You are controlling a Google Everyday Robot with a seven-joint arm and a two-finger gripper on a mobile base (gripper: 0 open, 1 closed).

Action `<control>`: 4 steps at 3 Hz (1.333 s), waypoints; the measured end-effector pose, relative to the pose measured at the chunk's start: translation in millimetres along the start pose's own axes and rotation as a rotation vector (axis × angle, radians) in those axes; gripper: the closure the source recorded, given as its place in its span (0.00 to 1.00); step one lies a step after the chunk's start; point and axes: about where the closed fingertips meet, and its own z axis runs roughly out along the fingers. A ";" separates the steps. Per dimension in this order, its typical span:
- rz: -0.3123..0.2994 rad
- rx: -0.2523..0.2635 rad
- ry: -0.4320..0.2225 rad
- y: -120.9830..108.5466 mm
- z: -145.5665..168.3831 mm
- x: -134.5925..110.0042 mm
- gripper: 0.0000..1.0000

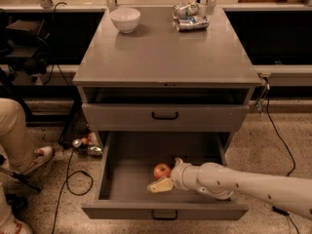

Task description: Pick apple from middle drawer and place on counter

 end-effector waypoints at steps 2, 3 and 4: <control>0.055 0.002 -0.023 0.8 36.9 7.1 0.00; 0.081 -0.003 -0.026 1.8 55.0 15.2 0.00; 0.088 -0.006 -0.028 2.5 62.2 18.5 0.20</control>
Offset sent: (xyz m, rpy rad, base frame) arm 0.0204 0.0289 -0.0463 0.0696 0.0295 -0.0687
